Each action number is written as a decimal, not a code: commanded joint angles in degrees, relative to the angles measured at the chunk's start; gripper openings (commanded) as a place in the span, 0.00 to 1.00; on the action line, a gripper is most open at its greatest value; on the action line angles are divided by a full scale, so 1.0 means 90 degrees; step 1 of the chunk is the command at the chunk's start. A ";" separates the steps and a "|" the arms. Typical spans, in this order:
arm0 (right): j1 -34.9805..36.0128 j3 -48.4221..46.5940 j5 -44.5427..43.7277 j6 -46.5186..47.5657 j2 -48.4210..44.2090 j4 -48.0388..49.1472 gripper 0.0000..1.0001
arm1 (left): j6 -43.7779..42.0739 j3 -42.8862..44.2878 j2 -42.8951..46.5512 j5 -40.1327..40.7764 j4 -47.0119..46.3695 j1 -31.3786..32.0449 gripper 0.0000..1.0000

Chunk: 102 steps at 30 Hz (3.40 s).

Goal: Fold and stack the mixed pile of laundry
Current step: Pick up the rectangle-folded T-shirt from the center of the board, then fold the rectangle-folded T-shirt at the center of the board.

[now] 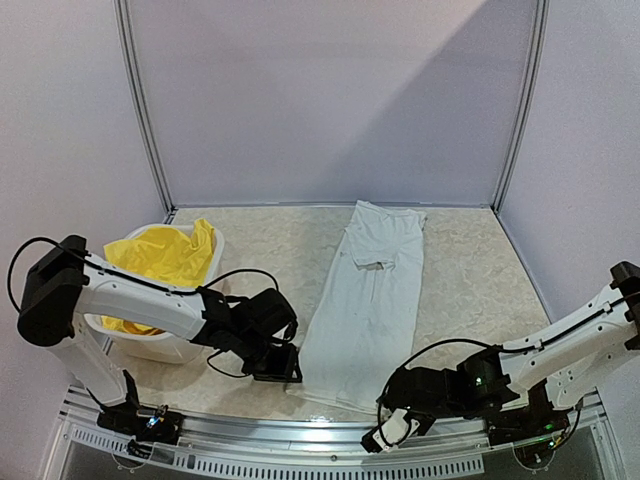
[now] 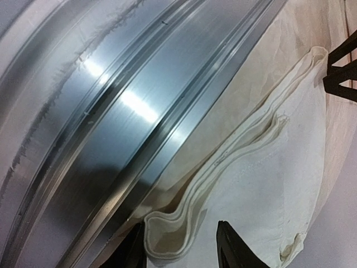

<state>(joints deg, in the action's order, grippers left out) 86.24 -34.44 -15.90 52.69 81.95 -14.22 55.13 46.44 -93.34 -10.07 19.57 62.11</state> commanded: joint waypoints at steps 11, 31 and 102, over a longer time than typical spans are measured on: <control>0.0027 0.0027 0.0317 -0.0391 -0.0013 -0.1237 0.44 | -0.0003 -0.0032 -0.0398 -0.0392 0.0373 0.0033 0.27; 0.0011 -0.0135 0.0274 -0.0516 0.0416 -0.1437 0.06 | -0.0020 -0.0074 -0.0460 -0.0463 0.0174 0.0069 0.00; -0.6411 -0.2792 0.0280 -0.0170 0.1599 0.0678 0.00 | -0.1840 0.7611 -0.4968 0.0024 -0.0143 -0.2434 0.00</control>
<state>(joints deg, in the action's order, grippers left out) 29.02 -57.93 -14.17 52.34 94.37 -9.19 37.43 113.23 -136.51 -11.05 19.11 41.69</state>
